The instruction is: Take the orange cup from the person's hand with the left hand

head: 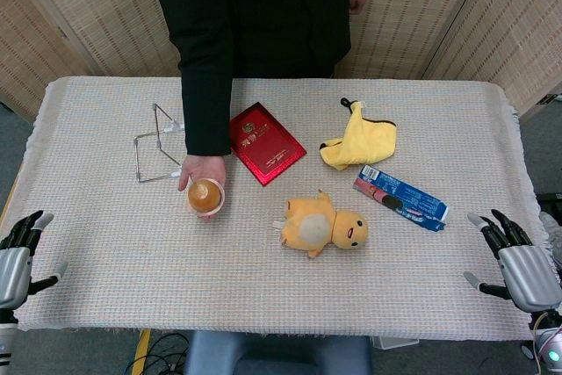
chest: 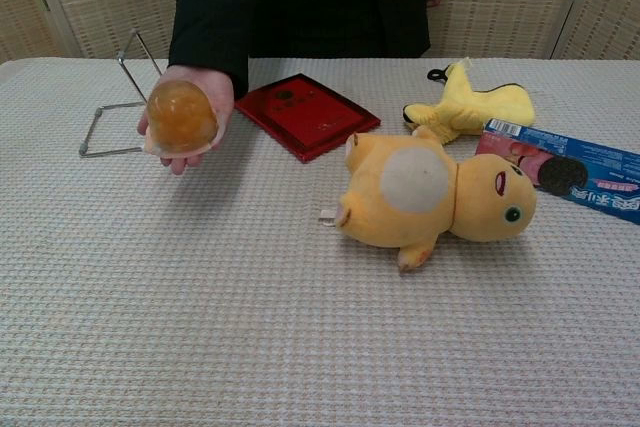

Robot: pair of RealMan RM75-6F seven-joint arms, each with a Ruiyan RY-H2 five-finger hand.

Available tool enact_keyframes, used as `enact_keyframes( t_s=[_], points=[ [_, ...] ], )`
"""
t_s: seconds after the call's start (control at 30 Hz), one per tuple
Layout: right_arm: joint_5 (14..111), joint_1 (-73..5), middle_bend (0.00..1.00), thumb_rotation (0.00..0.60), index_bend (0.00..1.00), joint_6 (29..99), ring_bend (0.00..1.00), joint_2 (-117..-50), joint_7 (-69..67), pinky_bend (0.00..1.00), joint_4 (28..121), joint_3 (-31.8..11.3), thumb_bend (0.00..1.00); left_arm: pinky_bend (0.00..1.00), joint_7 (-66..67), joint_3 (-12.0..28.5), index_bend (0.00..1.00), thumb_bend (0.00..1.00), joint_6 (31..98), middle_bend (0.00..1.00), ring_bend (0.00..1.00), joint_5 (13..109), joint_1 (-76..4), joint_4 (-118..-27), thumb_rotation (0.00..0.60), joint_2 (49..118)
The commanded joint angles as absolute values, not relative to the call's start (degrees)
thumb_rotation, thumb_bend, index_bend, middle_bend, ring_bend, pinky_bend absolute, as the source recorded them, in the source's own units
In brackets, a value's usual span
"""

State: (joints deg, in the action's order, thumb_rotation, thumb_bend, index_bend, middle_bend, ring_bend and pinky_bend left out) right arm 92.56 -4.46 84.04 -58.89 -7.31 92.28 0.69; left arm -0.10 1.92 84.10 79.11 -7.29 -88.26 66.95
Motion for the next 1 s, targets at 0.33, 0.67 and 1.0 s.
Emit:
enact_keyframes(
  t_s=[0.33, 0.67, 1.0],
  points=[
    [93.09, -4.52, 0.15, 0.600, 0.07, 84.88, 0.07, -58.29, -7.51, 0.13, 93.07, 0.39, 0.18, 0.27, -0.53, 2.34, 0.15, 0.31, 82.42, 0.10, 0.10, 81.07, -8.11, -89.91, 0.600, 65.80],
    [93.92, -6.01, 0.15, 0.600, 0.07, 83.13, 0.07, -57.27, -5.62, 0.13, 95.21, 0.25, 0.18, 0.27, -1.86, 4.55, 0.15, 0.31, 76.86, 0.10, 0.10, 90.49, -16.73, -95.19, 0.600, 62.28],
    [93.16, -6.61, 0.15, 0.600, 0.07, 80.87, 0.07, -58.33, -3.59, 0.13, 95.43, 0.83, 0.18, 0.27, -2.51, 8.74, 0.20, 0.31, 64.83, 0.09, 0.10, 93.16, -29.53, -96.67, 0.600, 62.26]
  ],
)
